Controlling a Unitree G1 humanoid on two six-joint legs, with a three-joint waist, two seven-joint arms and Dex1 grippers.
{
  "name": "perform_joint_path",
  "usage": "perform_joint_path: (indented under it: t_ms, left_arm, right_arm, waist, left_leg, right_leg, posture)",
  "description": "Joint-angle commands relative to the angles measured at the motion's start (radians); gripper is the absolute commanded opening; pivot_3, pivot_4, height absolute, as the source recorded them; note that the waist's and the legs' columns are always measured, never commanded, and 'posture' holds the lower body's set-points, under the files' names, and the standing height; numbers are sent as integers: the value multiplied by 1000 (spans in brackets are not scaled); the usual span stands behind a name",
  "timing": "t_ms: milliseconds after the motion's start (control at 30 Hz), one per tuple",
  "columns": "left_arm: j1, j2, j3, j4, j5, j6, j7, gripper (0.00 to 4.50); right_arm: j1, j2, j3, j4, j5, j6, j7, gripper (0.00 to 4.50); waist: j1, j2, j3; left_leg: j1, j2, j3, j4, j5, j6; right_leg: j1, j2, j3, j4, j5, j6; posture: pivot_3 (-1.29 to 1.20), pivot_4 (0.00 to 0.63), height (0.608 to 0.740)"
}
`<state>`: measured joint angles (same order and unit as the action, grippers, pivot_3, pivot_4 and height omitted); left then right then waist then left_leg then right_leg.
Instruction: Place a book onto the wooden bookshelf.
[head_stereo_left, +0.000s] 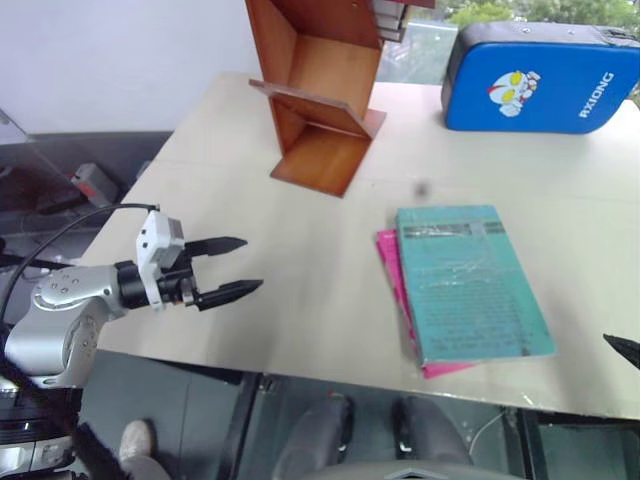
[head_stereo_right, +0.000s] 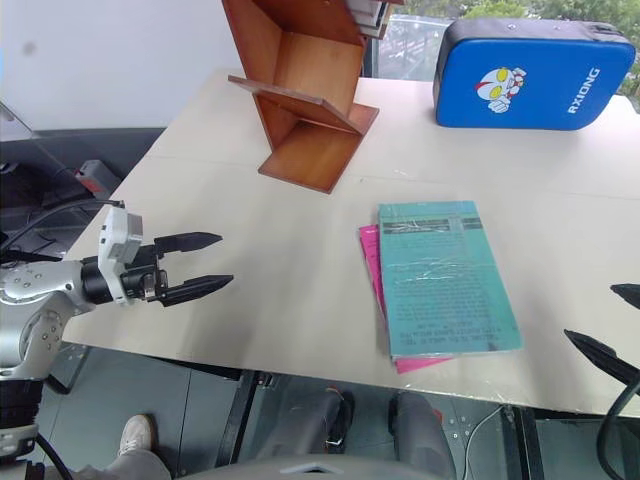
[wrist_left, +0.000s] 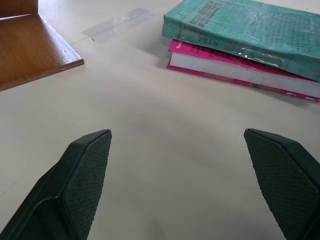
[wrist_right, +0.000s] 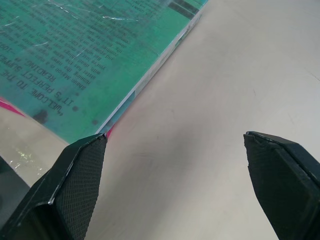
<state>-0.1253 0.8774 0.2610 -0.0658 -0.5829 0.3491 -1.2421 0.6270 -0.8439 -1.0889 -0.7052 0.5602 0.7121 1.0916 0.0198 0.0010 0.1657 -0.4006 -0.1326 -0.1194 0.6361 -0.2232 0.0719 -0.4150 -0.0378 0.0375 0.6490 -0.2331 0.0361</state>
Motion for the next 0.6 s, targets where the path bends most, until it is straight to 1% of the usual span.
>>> perform_joint_path:
  t_ms: [33,167,200,233,267,300,333,367,400,433,500,533,567,600]
  left_arm:
    - [-43,17,13,-6,-26,16,-16,4449]
    - [-71,24,17,-5,-52,34,-64,4449]
    - [-76,23,18,-7,-56,31,-78,4486]
    - [-82,22,17,-14,-65,26,-99,4500]
    - [-88,21,12,-26,-71,22,-114,4500]
    - [-93,18,5,-42,-79,20,-128,4500]
    - [-98,14,-4,-55,-85,19,-138,4500]
    - [-101,10,-9,-63,-87,20,-144,4500]
    - [-104,6,-18,-76,-87,18,-149,4500]
    - [-109,0,-28,-85,-85,14,-151,4500]
    - [-120,-18,-45,-113,-96,24,-138,4500]
    - [-124,-25,-50,-124,-101,30,-130,4500]
    - [-123,-29,-54,-132,-100,29,-127,4500]
    - [-120,-32,-55,-140,-102,32,-123,4500]
  right_arm:
    - [-21,-27,3,-7,1,5,-25,4500]
    - [-83,-44,59,-20,20,37,-82,4500]
    - [-100,-53,77,-12,26,57,-93,4239]
    - [-118,-65,100,-2,35,72,-100,3943]
    - [-148,-79,136,10,39,79,-112,3511]
    - [-188,-97,190,28,29,79,-136,3375]
    - [-231,-113,248,51,9,70,-163,2581]
    - [-261,-123,289,67,-7,65,-183,2432]
    - [-303,-136,354,90,-35,54,-211,1733]
    - [-345,-147,423,118,-68,35,-235,1524]
    - [-447,-150,573,186,-130,7,-288,888]
    - [-484,-147,630,214,-154,-3,-302,715]
    - [-507,-144,677,237,-177,-22,-305,302]
    - [-527,-138,718,257,-194,-44,-301,30]
  waist:
    - [0,0,0]
    - [-1,-1,0]
    - [-1,-1,0]
    - [-1,-1,0]
    - [-1,-1,0]
    - [-3,-2,0]
    - [-4,-2,0]
    - [-4,-2,0]
    - [-4,-2,0]
    - [-3,-2,0]
    - [-3,-2,0]
    - [-4,-2,0]
    - [-5,-2,0]
    - [-4,-2,0]
  left_leg:
    - [0,0,0,0,0,0]
    - [-1,0,0,0,0,0]
    - [-1,0,0,0,0,0]
    - [-1,0,0,0,0,0]
    - [-1,0,0,-1,0,1]
    - [-1,0,0,-1,0,1]
    - [0,1,0,-1,0,1]
    - [0,1,1,-1,0,1]
    - [0,1,2,-1,0,1]
    - [0,1,2,-1,0,1]
    - [0,1,2,-1,0,0]
    - [0,1,2,-1,0,0]
    - [0,1,2,-1,0,-1]
    - [-1,0,3,-1,2,-3]
  right_leg:
    - [0,0,0,-1,0,1]
    - [0,0,0,-2,1,1]
    - [0,0,0,-2,1,1]
    - [0,0,0,-2,1,1]
    - [0,0,0,-3,1,1]
    - [0,0,0,-3,1,1]
    - [0,0,0,-4,1,1]
    - [0,0,0,-4,1,1]
    - [0,-1,-1,-4,1,1]
    - [0,-2,-1,-4,1,1]
    - [0,-1,-2,-4,1,1]
    - [0,-1,-2,-4,1,1]
    - [0,-1,-2,-4,1,1]
    - [0,-1,-1,-4,1,1]
  posture:
    - [0,150,738]
    - [0,150,738]
    - [0,150,738]
    - [0,150,738]
    - [0,150,738]
    - [0,150,738]
    - [0,150,738]
    - [0,150,738]
    - [0,150,738]
    - [0,150,738]
    - [0,150,738]
    - [0,150,738]
    - [0,150,738]
    - [0,150,738]
